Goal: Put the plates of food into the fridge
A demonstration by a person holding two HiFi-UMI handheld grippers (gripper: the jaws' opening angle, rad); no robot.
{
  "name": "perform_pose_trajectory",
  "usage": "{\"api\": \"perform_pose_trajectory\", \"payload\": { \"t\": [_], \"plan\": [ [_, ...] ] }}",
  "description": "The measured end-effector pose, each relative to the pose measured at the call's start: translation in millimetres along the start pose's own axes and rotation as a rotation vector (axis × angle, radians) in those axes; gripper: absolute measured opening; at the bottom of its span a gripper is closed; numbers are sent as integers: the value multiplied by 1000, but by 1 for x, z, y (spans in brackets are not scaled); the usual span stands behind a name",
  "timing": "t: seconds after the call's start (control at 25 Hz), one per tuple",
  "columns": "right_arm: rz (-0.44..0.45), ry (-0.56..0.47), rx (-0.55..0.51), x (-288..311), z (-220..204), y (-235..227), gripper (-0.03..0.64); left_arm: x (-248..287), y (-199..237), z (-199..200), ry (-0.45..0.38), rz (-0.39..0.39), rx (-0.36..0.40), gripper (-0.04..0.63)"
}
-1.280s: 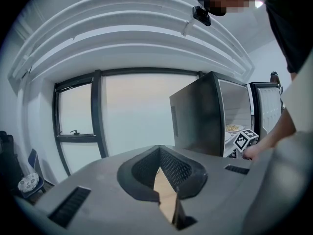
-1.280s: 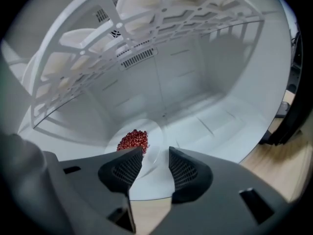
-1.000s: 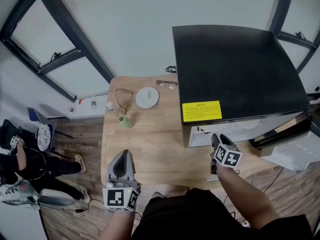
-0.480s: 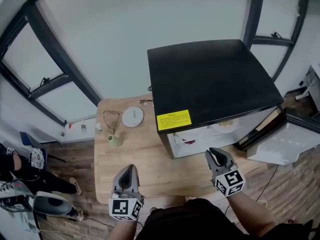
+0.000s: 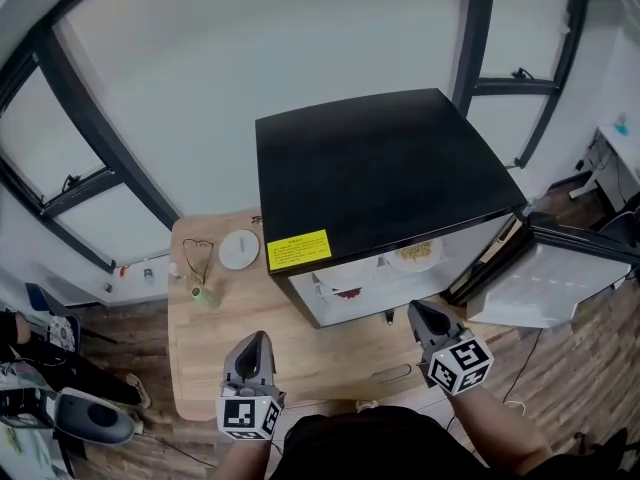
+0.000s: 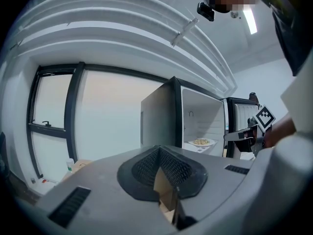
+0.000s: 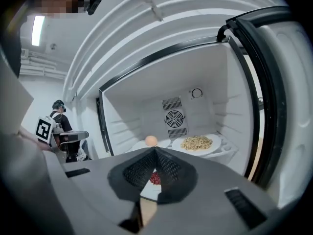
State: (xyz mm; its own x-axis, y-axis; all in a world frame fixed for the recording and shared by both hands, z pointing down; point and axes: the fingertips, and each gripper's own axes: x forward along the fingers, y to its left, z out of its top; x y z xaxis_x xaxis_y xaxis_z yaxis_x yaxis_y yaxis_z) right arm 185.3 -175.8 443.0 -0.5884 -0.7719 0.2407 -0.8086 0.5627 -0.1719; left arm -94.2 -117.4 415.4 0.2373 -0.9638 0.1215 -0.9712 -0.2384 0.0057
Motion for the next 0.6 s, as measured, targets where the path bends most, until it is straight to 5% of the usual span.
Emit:
{"api": "perform_pose_trajectory", "payload": {
  "t": [0.6],
  "plan": [
    [-50, -7, 17, -7, 5, -37, 20, 25, -20, 1, -1, -9, 10, 3]
  ]
}}
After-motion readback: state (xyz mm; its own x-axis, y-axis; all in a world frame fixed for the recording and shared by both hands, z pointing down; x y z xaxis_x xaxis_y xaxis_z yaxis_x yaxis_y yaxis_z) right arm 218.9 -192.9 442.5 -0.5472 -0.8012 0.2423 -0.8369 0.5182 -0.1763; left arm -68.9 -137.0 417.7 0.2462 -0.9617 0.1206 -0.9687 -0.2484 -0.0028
